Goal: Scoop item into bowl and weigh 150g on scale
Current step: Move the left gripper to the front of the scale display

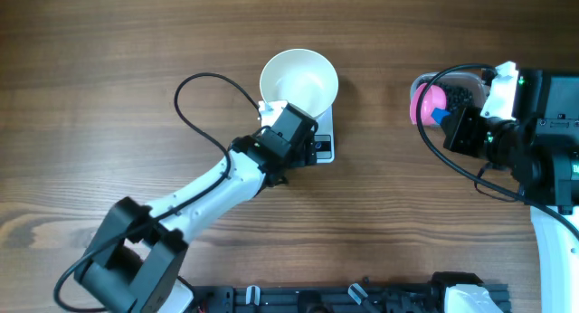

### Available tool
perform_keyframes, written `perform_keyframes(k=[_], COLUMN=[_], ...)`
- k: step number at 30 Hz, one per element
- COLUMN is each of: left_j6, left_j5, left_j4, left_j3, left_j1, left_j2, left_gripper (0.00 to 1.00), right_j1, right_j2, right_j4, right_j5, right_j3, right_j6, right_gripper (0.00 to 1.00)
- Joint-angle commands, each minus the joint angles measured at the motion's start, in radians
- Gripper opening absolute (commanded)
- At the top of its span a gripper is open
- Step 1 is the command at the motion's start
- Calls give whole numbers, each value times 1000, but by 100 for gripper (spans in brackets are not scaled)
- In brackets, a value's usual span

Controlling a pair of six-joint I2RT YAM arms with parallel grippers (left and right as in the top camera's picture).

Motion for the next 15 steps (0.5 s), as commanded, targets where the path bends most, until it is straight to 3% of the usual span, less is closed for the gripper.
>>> perform_keyframes(k=[1, 15], left_j6=[19, 19], left_j5=[-26, -79], left_j4=[4, 66], left_j3=[-4, -5], left_j1=[-12, -28], left_j2=[53, 64], left_gripper=[100, 100], right_j1=[4, 4], right_j2=[-2, -2], right_j4=[8, 26], right_j5=[13, 13], right_j3=[23, 23], right_j6=[-19, -16], right_gripper=[4, 4])
